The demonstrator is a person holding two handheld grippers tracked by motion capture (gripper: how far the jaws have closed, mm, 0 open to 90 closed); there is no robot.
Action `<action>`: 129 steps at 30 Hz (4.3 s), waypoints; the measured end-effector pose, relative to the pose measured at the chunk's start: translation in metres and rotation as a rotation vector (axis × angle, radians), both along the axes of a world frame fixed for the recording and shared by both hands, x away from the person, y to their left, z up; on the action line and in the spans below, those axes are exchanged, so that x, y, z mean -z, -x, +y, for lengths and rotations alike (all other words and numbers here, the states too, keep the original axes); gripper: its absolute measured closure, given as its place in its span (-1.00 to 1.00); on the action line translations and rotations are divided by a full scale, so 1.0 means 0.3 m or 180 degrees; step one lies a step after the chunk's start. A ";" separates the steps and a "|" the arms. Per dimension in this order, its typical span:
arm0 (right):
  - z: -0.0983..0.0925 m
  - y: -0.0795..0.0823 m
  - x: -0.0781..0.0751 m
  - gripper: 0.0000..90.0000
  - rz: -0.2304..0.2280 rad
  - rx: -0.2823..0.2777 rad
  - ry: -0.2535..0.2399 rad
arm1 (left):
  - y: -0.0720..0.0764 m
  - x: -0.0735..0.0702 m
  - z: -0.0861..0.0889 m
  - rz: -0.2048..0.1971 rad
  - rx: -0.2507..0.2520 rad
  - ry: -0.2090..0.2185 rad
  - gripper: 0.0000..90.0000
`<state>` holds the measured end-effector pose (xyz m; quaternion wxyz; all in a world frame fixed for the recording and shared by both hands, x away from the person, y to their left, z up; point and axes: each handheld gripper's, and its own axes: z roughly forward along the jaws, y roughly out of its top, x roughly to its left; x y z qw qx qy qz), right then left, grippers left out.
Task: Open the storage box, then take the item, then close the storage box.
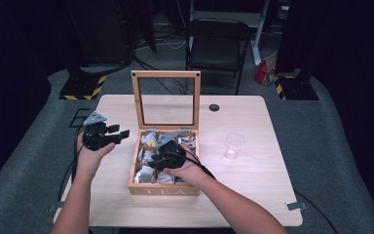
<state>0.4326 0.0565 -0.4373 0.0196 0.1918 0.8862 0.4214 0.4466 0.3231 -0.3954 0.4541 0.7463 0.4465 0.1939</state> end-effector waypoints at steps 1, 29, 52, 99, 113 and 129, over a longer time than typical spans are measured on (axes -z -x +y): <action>0.007 -0.001 0.004 0.50 -0.0005 -0.0005 0.0013 | 0.001 0.000 0.003 0.0001 -0.0001 -0.0002 -0.01; 0.045 0.000 0.029 1.00 0.0228 -0.0286 0.0093 | 0.002 0.006 0.008 -0.0011 -0.0043 -0.0007 0.00; -0.043 0.000 -0.144 1.00 0.0156 -0.0126 -0.0217 | 0.008 -0.003 0.015 -0.0016 -0.0077 -0.0020 0.00; -0.355 -0.065 -0.305 1.00 -0.0076 0.0448 -0.0372 | 0.004 0.027 0.009 0.0043 -0.0077 -0.0131 0.00; -0.453 -0.070 -0.355 1.00 -0.0189 0.0617 -0.0349 | 0.025 0.012 0.015 0.0008 -0.0088 -0.0161 0.00; -0.575 -0.085 -0.389 1.00 -0.0297 0.0901 -0.0289 | 0.037 0.000 0.027 -0.0023 -0.0126 -0.0138 0.00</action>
